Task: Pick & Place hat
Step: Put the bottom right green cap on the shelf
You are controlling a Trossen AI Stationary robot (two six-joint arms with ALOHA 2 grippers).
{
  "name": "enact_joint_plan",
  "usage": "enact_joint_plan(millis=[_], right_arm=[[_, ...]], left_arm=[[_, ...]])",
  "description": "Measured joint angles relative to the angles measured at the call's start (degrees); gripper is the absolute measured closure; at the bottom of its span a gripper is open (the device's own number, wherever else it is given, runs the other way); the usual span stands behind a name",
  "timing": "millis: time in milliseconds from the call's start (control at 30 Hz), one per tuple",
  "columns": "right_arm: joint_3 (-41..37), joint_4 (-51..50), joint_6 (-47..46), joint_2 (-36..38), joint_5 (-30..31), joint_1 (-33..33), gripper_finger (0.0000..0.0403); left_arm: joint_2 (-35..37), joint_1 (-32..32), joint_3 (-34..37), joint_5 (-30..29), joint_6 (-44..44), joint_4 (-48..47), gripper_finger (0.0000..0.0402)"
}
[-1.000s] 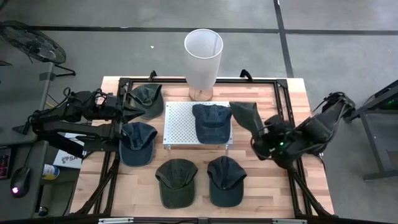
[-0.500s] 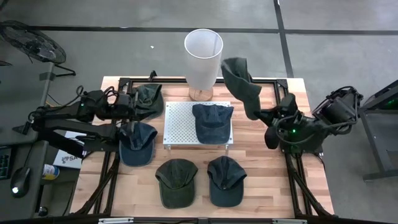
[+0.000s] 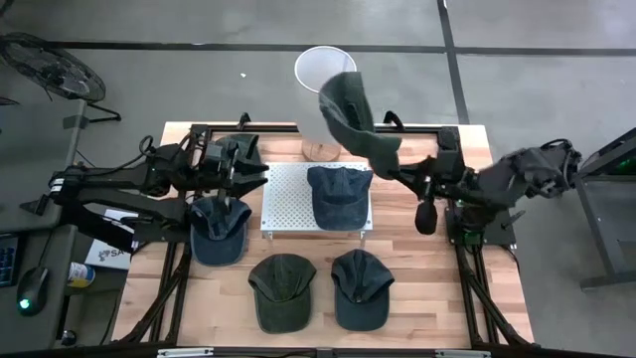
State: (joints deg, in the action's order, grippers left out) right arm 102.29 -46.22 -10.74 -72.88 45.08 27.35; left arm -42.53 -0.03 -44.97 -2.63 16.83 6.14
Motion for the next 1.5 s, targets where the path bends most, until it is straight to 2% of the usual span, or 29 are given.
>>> enact_joint_plan(millis=[233,433,567,667,800,967,1367,1500], right_arm=[[0.0,15.5,12.9,-0.8,-22.9,-9.3,0.0395],[0.0,21.6,14.9,-3.8,-41.3,-16.0,0.0395],[0.0,26.3,14.3,-6.5,-50.6,-19.2,0.0395],[0.0,30.1,14.3,-8.7,-53.3,-20.8,0.0395],[0.0,35.7,14.7,-11.5,-53.8,-22.3,0.0395],[0.0,41.8,15.8,-13.8,-55.7,-24.1,0.0395],[0.0,48.1,15.6,-14.6,-65.5,-27.5,0.0395],[0.0,49.3,15.6,-15.2,-66.1,-27.5,0.0395]], left_arm=[[-1.6,0.0,0.0,5.1,1.4,9.4,0.0201],[-3.7,0.0,0.0,6.2,1.5,19.6,0.0201],[-5.4,0.0,0.0,7.2,1.8,25.1,0.0201],[-6.7,0.0,0.0,8.3,3.1,27.4,0.0201],[-8.4,0.0,0.0,8.1,3.4,29.7,0.0201],[-10.7,0.0,0.0,8.1,4.5,36.9,0.0201],[-13.9,0.0,0.0,7.5,6.9,47.4,0.0201],[-15.0,0.0,0.0,7.4,7.9,50.9,0.0201]])
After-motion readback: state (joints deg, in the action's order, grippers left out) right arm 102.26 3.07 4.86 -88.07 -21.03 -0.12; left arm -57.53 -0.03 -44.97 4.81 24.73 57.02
